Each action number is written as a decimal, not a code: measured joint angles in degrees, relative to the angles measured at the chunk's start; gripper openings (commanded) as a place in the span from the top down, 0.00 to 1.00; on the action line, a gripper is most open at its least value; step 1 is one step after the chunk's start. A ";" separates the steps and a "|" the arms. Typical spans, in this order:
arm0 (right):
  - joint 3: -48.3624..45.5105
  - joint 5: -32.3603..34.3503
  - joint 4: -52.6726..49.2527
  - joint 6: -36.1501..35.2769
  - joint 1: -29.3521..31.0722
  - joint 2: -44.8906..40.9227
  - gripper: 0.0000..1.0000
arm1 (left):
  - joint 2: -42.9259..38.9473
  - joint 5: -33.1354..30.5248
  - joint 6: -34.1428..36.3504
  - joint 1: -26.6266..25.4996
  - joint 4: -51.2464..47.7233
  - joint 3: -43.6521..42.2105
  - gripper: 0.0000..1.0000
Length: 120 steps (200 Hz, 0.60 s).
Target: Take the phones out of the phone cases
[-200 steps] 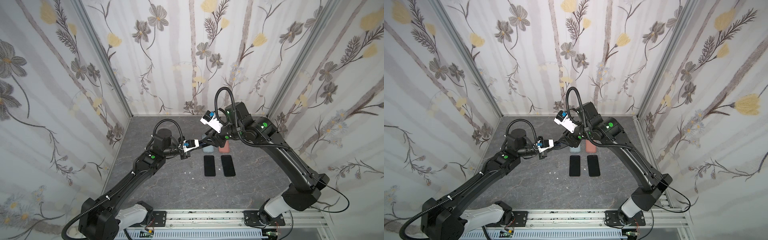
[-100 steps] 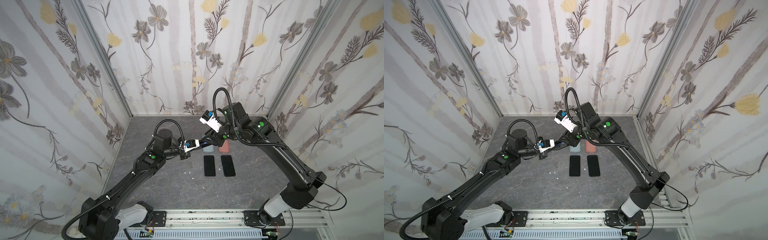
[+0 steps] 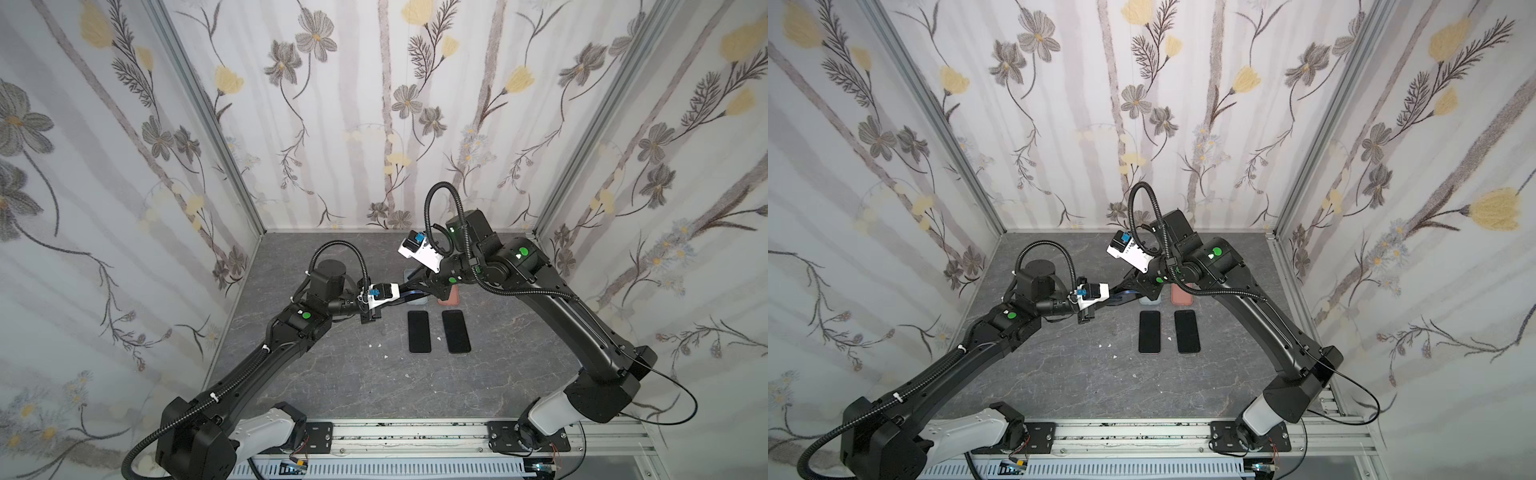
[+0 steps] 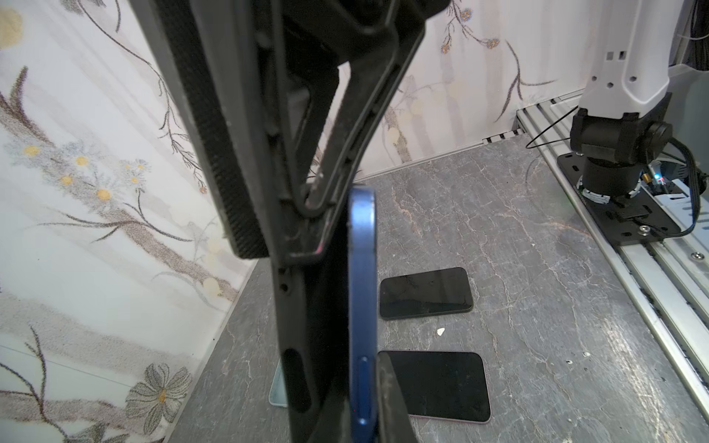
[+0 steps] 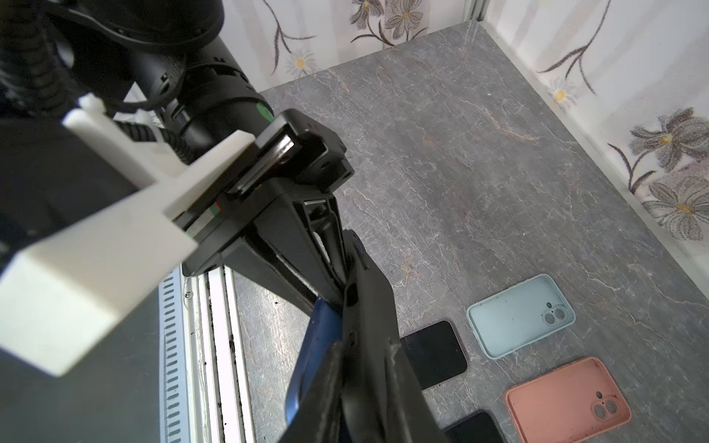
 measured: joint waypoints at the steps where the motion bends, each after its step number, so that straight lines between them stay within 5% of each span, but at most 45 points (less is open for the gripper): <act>1: -0.04 -0.09 0.00 -0.11 -0.02 -0.02 0.83 | 0.00 0.00 0.00 0.00 0.00 0.00 1.00; 48: -2.78 -2.29 1.01 -1.51 -0.22 -2.51 1.00 | -0.17 2.03 -0.02 0.00 0.35 0.04 1.00; 120: -5.22 -4.48 5.62 2.58 -1.92 -4.00 1.00 | -1.99 3.78 -1.38 -0.11 1.03 0.04 1.00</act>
